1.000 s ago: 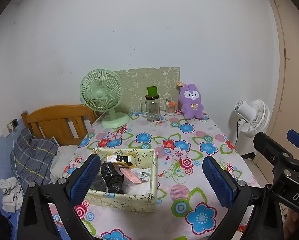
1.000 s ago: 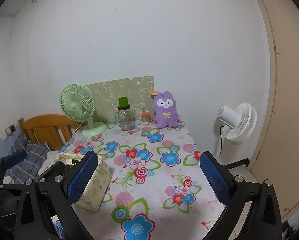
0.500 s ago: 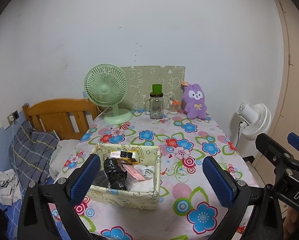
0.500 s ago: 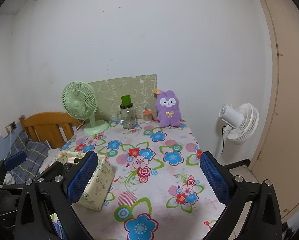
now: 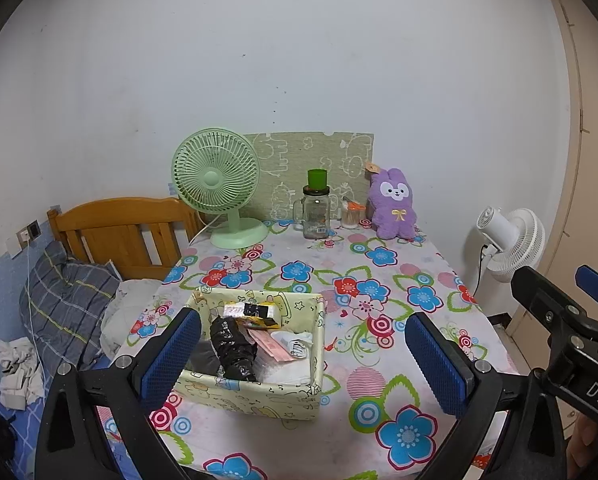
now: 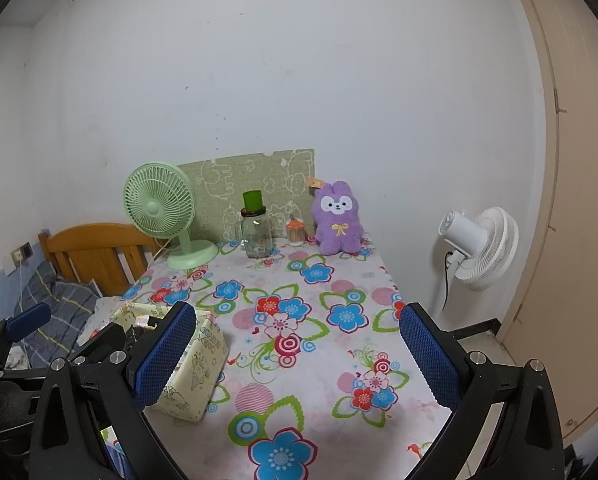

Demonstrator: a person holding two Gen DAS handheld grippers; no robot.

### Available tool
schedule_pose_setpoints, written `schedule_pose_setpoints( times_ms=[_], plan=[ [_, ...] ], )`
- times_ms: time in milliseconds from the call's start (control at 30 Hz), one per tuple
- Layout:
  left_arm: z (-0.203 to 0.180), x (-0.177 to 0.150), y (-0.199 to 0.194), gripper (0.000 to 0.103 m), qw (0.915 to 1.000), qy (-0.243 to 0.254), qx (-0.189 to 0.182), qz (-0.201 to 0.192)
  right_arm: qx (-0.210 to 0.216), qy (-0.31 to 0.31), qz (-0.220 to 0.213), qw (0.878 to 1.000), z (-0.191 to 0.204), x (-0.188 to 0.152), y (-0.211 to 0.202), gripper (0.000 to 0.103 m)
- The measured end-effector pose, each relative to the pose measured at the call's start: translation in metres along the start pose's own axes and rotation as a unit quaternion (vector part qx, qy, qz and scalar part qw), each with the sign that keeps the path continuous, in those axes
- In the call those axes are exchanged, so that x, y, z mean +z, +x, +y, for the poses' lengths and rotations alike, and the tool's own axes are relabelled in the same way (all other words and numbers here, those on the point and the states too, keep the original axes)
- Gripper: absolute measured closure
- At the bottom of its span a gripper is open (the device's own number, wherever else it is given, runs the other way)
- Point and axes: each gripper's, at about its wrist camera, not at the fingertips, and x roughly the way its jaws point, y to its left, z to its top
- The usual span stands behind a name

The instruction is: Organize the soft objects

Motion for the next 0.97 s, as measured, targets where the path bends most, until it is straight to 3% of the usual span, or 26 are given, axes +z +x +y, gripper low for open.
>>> schedule_pose_setpoints(
  times_ms=[967],
  plan=[
    [-0.0012,-0.0001,0.0029,0.000,1.0000,0.003,0.002,0.008,0.000,0.004,0.009,1.000,-0.0003,-0.0025,0.0045,0.000]
  ],
)
